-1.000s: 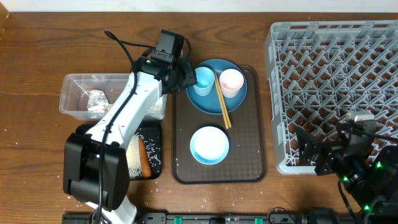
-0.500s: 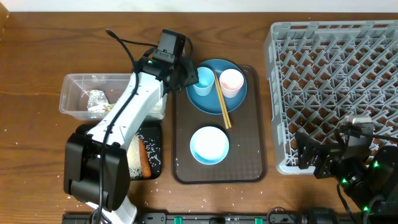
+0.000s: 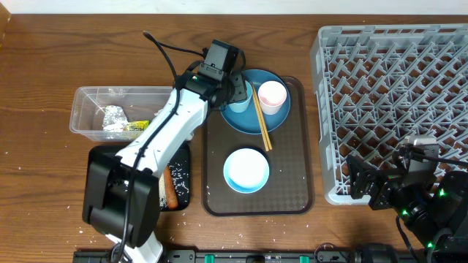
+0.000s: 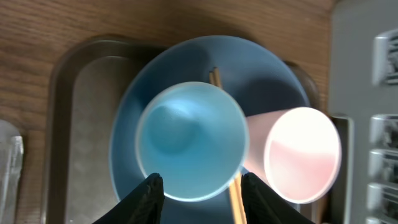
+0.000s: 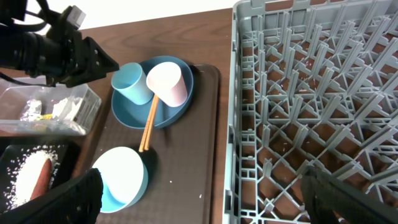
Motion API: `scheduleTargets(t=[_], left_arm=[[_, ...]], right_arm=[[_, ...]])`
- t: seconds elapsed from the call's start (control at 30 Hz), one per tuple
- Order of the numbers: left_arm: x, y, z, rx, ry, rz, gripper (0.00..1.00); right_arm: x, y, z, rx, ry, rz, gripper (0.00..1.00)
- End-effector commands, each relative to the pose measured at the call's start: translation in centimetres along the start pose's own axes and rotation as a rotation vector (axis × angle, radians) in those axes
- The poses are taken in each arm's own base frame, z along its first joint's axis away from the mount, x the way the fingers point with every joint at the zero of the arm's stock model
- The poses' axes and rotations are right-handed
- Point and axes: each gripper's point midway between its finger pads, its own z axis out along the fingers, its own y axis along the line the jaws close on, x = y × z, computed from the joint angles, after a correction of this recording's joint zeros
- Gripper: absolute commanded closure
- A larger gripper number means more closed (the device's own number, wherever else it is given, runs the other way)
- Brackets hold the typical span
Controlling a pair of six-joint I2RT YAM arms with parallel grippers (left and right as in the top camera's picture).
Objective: Sort waste into correct bins and load items into the dishwasher rack
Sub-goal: 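Grasp the light blue cup rim with the left gripper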
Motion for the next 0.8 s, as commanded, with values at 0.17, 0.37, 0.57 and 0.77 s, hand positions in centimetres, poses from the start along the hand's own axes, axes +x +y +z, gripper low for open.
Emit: scheduleTargets(t=[0.17,0.37,0.57,0.77], left_arm=[[0.7,2.3,2.6,-0.094,0.021,-0.016,0.57],[1.5,2.9,4.0,-0.116,0.052,-0.017,0.56],[1.9,3.3,4.6,-0.127,0.068,-0.017,0.57],[1.3,3.9,4.5,-0.132,0.06,-0.033,0.67]], right_arm=[[0.1,-0.1,0.2,0.0,0.005,-0.013,0.01],[0.1,-0.1,0.2,0.0,0.005,-0.013,0.01],[0.1,-0.1,0.2,0.0,0.005,-0.013,0.01],[0.1,-0.1,0.2,-0.001,0.005,-0.013,0.01]])
